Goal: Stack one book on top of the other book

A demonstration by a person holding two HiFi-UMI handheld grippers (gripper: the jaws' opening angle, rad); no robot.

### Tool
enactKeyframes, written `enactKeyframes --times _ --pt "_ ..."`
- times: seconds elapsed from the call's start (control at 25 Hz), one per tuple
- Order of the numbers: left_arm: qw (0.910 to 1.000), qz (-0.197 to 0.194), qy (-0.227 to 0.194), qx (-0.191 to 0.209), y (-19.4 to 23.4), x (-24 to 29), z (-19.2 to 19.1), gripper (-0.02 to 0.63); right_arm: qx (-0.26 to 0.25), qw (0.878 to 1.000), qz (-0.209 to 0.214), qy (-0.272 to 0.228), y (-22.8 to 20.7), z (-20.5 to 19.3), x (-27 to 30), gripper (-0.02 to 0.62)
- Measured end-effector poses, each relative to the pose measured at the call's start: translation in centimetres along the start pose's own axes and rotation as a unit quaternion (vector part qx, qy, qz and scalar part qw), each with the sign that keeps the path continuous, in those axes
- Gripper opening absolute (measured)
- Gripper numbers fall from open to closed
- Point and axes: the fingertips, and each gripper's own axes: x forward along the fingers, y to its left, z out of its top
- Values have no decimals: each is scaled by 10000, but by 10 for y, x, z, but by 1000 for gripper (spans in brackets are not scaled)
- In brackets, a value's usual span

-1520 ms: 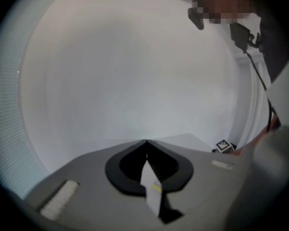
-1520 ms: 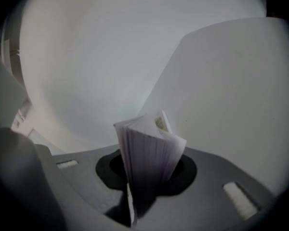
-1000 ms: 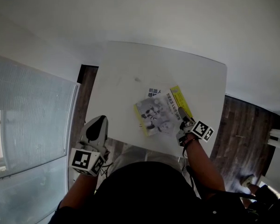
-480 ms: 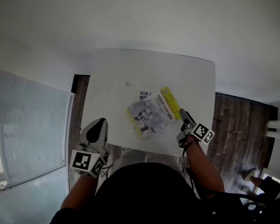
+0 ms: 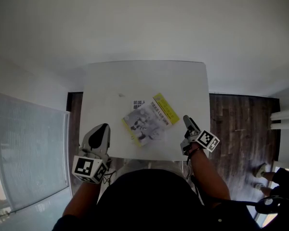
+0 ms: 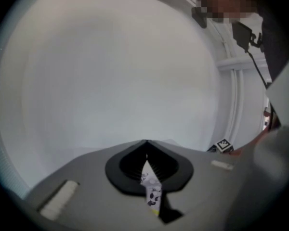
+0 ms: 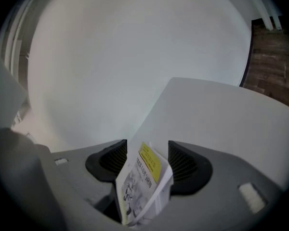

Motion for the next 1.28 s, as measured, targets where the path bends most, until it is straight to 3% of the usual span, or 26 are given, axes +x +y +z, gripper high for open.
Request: enactKeyframes --times 0.36,0.6,0.84,1.04,1.28 --pt "9991 -388 -171 68 -11 16 6 3 -153 9993 2 -351 10 15 -25 264" --pt "9978 -582 -292 119 -15 23 12 3 -758 9961 66 -452 31 26 -41 264" --pt "9969 -715 -323 92 -16 25 11 3 -1800 9820 -68 -575 60 36 -54 264" --pt "9965 -772 -312 78 -14 24 10 3 -2628 9619 -166 -740 86 40 -61 250" --pt "9963 -779 -358 76 -8 21 12 3 -2956 9522 -176 -745 99 34 -59 217"
